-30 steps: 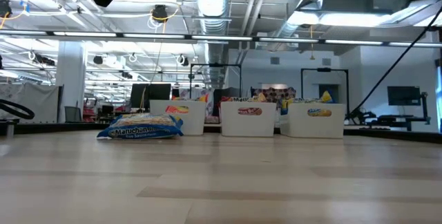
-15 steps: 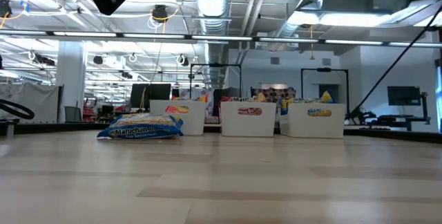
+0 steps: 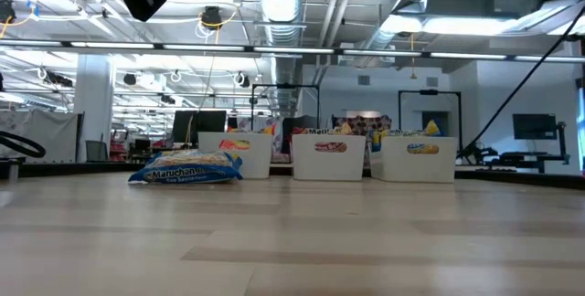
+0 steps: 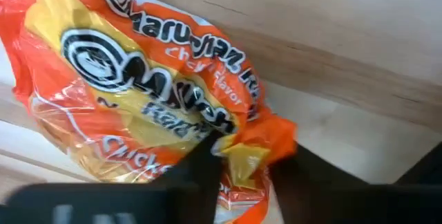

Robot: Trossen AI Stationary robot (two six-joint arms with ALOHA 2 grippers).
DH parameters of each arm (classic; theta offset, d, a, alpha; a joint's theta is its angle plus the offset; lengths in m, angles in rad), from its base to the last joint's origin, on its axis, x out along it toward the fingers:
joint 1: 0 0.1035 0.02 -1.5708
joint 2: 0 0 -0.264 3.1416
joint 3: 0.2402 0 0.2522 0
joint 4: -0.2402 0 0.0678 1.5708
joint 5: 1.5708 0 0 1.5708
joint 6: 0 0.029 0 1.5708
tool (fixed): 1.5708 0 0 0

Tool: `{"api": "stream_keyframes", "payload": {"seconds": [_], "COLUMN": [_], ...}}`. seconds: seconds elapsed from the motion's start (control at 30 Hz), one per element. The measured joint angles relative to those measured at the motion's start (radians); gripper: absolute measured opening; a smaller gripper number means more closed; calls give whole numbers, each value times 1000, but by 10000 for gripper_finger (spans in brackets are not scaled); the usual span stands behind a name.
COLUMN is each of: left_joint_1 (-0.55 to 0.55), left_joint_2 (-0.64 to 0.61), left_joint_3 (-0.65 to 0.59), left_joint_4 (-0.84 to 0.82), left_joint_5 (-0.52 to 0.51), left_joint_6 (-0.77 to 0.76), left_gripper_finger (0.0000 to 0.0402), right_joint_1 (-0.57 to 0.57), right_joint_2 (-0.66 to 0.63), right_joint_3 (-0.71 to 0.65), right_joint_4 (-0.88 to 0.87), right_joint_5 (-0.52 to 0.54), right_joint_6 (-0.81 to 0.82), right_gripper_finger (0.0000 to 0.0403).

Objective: Sort Maruchan noodles
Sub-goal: Put the orange noodle pack into the left white bin

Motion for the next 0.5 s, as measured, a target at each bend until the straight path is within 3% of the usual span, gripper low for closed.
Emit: {"api": "stream_keyframes", "payload": {"seconds": [0.17, 0.5], "left_joint_1": [0, 0], "left_joint_2": [0, 0], "left_joint_3": [0, 0], "left_joint_4": [1, -2], "left_joint_5": [-1, -24], "left_joint_6": [-13, -114], "left_gripper_finger": [0, 11], "right_joint_1": [-18, -80], "right_joint_2": [0, 2], "right_joint_3": [-1, 80], "right_joint_4": [39, 21], "right_joint_5": [0, 172], "right_joint_6": [-5, -151], "right_gripper_finger": [21, 6]}}
